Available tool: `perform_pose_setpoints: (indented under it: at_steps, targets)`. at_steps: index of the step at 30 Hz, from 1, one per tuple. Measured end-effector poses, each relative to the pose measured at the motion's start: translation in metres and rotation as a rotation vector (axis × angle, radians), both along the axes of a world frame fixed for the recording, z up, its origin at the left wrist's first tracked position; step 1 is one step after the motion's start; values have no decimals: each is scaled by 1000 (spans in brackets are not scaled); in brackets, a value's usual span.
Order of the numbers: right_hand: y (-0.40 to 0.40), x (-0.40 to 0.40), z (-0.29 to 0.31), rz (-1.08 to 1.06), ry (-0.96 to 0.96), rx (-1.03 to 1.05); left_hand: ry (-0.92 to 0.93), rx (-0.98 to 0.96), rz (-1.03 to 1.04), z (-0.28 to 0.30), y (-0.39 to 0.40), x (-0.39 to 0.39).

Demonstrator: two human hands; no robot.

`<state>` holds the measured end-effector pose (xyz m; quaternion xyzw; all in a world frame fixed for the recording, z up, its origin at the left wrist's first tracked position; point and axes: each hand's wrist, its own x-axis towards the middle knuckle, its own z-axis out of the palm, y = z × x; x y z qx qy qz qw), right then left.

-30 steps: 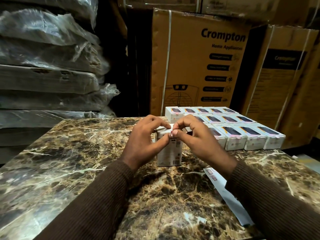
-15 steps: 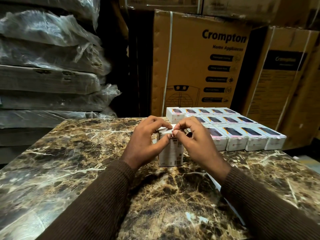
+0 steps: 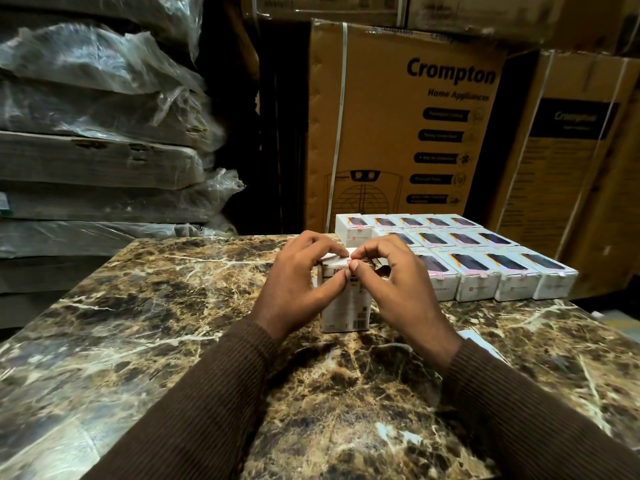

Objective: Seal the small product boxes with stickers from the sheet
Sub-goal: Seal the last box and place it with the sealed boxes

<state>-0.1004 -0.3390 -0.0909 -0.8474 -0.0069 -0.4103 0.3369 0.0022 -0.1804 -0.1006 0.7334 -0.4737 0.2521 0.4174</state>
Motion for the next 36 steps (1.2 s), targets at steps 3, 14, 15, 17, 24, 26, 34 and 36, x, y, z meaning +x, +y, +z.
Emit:
perform_pose_setpoints:
  at_steps: [3,14,15,17,24,26,34,36]
  targets:
    - [1,0,1,-3,-1,-10,10,-14,3,-1,-1,-1]
    - [-6,-2,-7,-79,-85,-336,33,-24,-7,-3,-3,1]
    - [-6,-2,-7,-84,-89,-342,36,-24,-7,-3,-3,1]
    - [-6,-2,-6,-81,-90,-343,43,-28,-8,-2,-3,1]
    - [-12,-3,-1,3,-43,-242,49,-26,-15,-2,-2,0]
    - [-14,-5,2,13,-39,-224,46,-25,-14,-2,-2,0]
    - [-13,-1,4,35,-44,-233,48,-19,-8,-3,-2,2]
    - [-13,-1,4,41,-40,-238,44,-23,-13,-3,-2,2]
